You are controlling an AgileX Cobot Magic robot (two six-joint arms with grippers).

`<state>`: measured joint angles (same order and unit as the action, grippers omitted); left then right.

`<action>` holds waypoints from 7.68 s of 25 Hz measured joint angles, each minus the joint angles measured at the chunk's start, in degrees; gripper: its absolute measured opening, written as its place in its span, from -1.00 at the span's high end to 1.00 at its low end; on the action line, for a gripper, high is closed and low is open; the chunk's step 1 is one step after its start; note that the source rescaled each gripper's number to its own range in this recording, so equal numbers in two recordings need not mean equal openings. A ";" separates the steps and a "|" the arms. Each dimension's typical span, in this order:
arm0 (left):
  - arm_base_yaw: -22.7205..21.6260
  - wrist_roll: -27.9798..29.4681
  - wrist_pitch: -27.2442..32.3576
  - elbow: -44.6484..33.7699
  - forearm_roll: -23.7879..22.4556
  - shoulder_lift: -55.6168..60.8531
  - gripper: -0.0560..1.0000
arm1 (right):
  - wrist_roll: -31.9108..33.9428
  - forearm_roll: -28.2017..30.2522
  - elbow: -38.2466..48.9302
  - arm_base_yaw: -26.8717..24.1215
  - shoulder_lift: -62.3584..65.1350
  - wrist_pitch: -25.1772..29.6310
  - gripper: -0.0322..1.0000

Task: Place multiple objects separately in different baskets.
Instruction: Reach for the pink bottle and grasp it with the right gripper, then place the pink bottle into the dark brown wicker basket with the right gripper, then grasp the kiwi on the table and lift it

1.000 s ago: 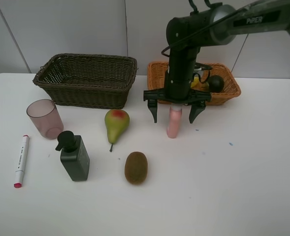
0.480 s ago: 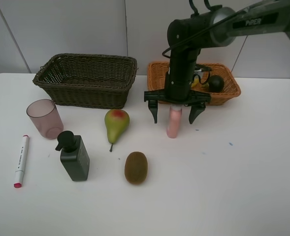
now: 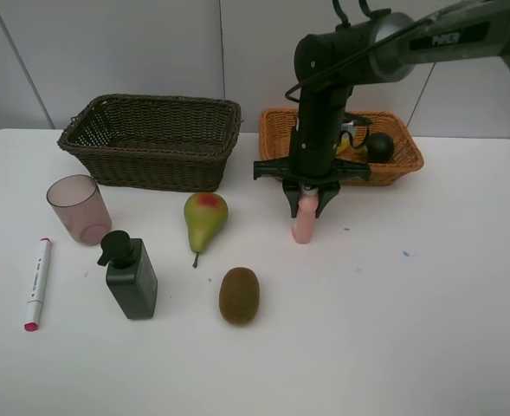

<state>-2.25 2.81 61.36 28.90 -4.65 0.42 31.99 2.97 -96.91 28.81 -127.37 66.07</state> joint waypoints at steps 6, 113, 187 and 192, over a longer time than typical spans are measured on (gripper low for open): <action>0.00 0.00 0.00 0.00 0.00 0.00 -0.79 | -0.42 0.00 0.00 0.00 0.25 0.95 0.93; 0.00 0.00 0.00 0.00 0.00 0.00 -0.79 | -15.87 2.23 -17.25 8.00 13.85 2.86 -1.00; 0.00 0.00 0.00 0.00 0.00 0.00 -0.79 | 9.19 -7.39 26.67 22.37 12.53 -24.90 -0.97; 0.00 0.00 0.00 0.00 0.00 0.00 -0.79 | 9.19 -7.39 26.67 22.37 11.37 -24.76 -0.95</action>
<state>-2.25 2.81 61.36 28.90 -4.65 0.42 41.19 -4.42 -70.24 51.18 -116.00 41.31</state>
